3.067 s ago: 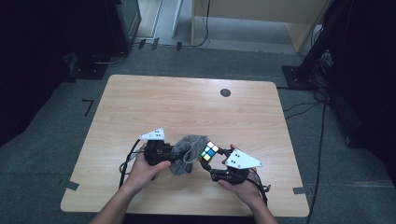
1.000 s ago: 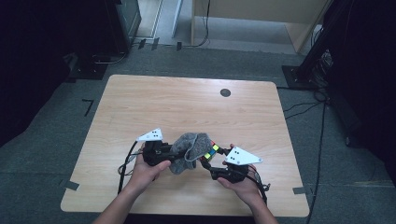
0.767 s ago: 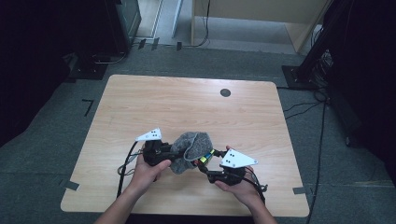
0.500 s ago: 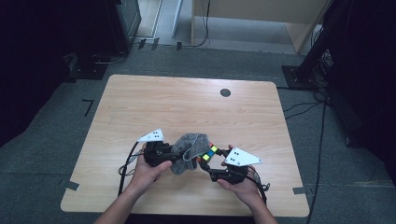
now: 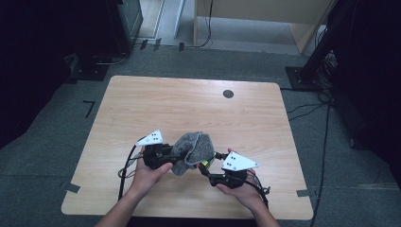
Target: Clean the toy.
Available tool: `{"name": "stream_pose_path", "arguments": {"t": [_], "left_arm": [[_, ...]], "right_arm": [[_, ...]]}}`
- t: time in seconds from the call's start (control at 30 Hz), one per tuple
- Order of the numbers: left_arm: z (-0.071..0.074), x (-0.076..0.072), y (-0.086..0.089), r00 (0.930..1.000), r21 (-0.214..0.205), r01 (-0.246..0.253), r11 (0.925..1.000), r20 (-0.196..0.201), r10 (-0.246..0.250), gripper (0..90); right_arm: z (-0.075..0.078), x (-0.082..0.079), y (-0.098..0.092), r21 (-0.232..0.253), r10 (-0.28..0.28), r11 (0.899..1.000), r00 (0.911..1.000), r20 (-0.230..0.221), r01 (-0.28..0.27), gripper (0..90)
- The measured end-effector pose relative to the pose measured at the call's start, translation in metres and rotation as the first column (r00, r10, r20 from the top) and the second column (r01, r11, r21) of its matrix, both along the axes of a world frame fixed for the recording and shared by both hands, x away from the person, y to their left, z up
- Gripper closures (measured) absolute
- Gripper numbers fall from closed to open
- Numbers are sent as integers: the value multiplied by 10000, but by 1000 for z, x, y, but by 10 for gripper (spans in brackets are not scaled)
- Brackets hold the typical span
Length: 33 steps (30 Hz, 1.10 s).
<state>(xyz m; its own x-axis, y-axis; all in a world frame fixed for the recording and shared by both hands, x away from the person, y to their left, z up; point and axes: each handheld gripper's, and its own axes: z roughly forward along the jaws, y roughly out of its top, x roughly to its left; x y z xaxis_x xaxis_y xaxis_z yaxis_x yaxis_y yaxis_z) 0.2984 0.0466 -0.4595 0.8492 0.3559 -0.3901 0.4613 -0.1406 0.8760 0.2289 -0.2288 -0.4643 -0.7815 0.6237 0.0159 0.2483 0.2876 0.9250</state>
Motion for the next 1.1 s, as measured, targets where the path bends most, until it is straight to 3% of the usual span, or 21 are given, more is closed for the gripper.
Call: {"name": "stream_pose_path", "arguments": {"t": [0.13, 0.23, 0.33, 0.4, 0.47, 0.57, 0.77, 0.8, 0.83, 0.87, 0.9, 0.97, 1.07, 1.1], "left_arm": [[-2, 1, 0, 9999, 53, 54, 10000, -148, -53, 669], [-9, 1, -7, 9995, 977, 38, 9952, -317, -7, 668], [-7, 1, -6, 9997, 754, 75, 9971, -245, -56, 668], [-4, 2, -2, 9995, 208, 163, 9997, -265, -157, 666], [-2, 3, 1, 9995, -253, 55, 9997, -322, -63, 664], [-1, 3, 3, 9998, -295, -33, 9996, -185, 28, 661], [-7, -2, -5, 9984, 834, -174, 9964, 554, 128, 654], [-8, -4, -8, 9960, 1148, -203, 9932, 884, 101, 653], [-9, -10, -14, 9849, 1959, -406, 9798, 1730, 63, 652], [-10, -13, -17, 9784, 2322, -475, 9715, 2068, -16, 652], [-10, -13, -17, 9784, 2322, -475, 9715, 2068, -16, 653], [-12, -15, -20, 9720, 2668, -534, 9623, 2346, -111, 655], [-14, -16, -21, 9726, 2627, -484, 9637, 2322, -145, 661], [-15, -16, -22, 9710, 2731, -290, 9615, 2359, -377, 665]], "right_arm": [[1, 0, 1, 112, 61, 9999, 10000, -15, -61, 350], [5, -2, 0, 422, 38, 9991, 9999, 113, -43, 350], [6, -3, -2, 457, 38, 9989, 9998, 179, -46, 350], [5, -1, -3, 461, 2, 9989, 9999, 126, -8, 350], [3, 0, -3, 174, -162, 9997, 9998, 133, 159, 350], [0, 2, -4, 290, -258, 9992, 9997, -22, 259, 350], [6, -1, -8, 907, -274, 9955, 9995, 156, 258, 350], [9, -2, -10, 1036, -385, 9940, 9990, 221, 360, 350], [10, -2, -10, 1049, -456, 9936, 9985, 290, 423, 349], [11, -3, -11, 1058, -524, 9932, 9982, 307, 489, 349], [11, -3, -11, 1058, -524, 9932, 9982, 307, 489, 349], [11, -3, -13, 1157, -683, 9912, 9970, 351, 639, 350], [12, -3, -14, 1238, -774, 9896, 9964, 338, 727, 349], [13, -3, -15, 1337, -877, 9876, 9955, 357, 822, 349]]}}
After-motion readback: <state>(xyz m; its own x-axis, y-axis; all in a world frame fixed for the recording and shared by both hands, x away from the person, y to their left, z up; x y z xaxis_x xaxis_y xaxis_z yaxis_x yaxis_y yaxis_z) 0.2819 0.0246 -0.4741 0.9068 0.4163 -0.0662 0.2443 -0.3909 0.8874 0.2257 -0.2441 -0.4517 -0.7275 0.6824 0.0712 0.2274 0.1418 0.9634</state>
